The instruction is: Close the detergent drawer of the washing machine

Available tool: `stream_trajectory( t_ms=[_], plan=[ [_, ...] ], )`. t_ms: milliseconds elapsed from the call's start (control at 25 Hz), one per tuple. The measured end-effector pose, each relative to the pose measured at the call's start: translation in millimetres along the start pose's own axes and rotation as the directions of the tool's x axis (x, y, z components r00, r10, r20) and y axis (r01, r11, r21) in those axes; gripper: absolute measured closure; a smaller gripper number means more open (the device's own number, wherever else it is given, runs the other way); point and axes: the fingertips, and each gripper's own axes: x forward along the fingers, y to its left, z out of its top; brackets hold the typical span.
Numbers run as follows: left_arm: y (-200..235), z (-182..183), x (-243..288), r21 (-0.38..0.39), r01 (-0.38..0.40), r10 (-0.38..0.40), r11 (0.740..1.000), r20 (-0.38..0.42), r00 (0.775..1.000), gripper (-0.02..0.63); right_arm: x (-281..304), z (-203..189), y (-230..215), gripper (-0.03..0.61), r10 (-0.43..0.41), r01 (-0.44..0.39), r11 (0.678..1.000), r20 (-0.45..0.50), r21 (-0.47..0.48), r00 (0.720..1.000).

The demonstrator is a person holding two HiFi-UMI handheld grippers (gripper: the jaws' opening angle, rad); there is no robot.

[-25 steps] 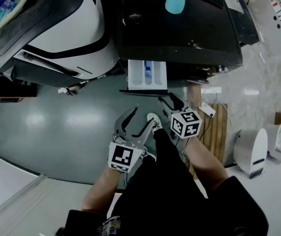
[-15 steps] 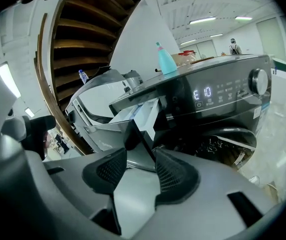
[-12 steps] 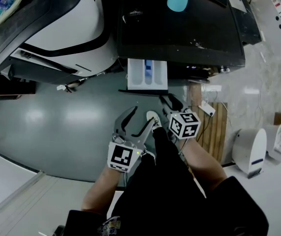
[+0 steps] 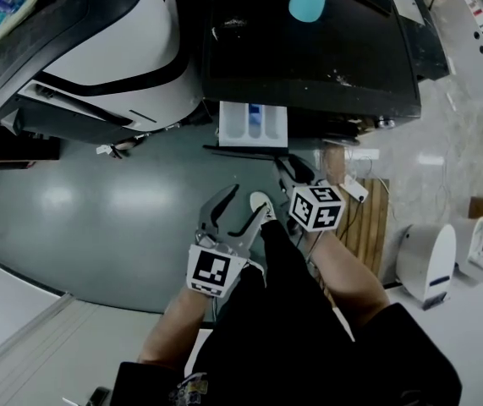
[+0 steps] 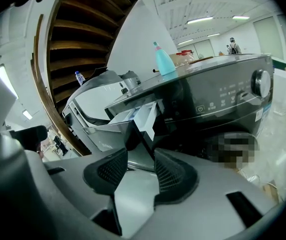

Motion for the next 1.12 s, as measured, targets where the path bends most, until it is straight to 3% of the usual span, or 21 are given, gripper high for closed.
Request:
stream_trajectory(
  t_ms=[1120],
  plan=[
    [19, 12, 14, -0.027, -0.039, 0.039, 0.999, 0.015, 0.999, 0.371, 49, 54, -23, 0.419, -0.023, 0.020, 0.997, 0.039, 0.076, 0.999]
  ],
)
